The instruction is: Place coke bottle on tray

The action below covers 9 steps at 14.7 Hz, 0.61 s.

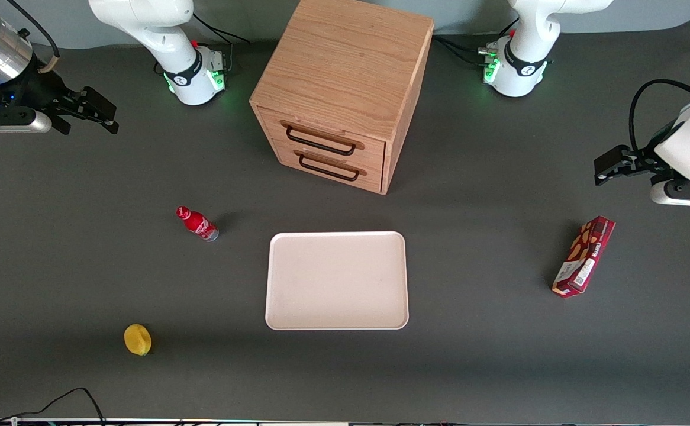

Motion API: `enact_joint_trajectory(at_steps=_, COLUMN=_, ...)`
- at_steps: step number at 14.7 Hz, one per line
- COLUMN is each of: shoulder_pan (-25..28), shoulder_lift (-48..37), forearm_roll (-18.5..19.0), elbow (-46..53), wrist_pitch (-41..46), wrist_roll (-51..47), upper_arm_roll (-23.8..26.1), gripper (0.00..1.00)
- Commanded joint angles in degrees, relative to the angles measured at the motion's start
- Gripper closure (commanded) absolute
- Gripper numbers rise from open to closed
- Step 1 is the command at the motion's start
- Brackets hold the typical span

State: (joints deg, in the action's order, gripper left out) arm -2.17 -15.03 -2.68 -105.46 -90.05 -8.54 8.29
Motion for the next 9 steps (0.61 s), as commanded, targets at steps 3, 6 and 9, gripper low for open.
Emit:
enact_joint_trajectory(at_steps=3, shoulder_pan=0.76, shoulder_lift=1.31, forearm_roll=1.36, elbow=2.62, wrist_pitch=0.40, wrist_roll=0.64, upper_arm_roll=-0.12, gripper=0.00)
enact_joint_trajectory(at_steps=6, shoulder_pan=1.47, shoulder_lift=4.72, forearm_roll=0.84, elbow=1.93, wrist_pitch=-1.96, wrist_roll=-0.07, upper_arm_roll=0.15, gripper=0.00)
enact_joint_trajectory(at_steps=9, shoulder_pan=1.47, shoulder_lift=11.67, forearm_roll=0.92, elbow=-1.75, wrist_pitch=-11.07, wrist_roll=-2.51, upper_arm_roll=1.02, gripper=0.00)
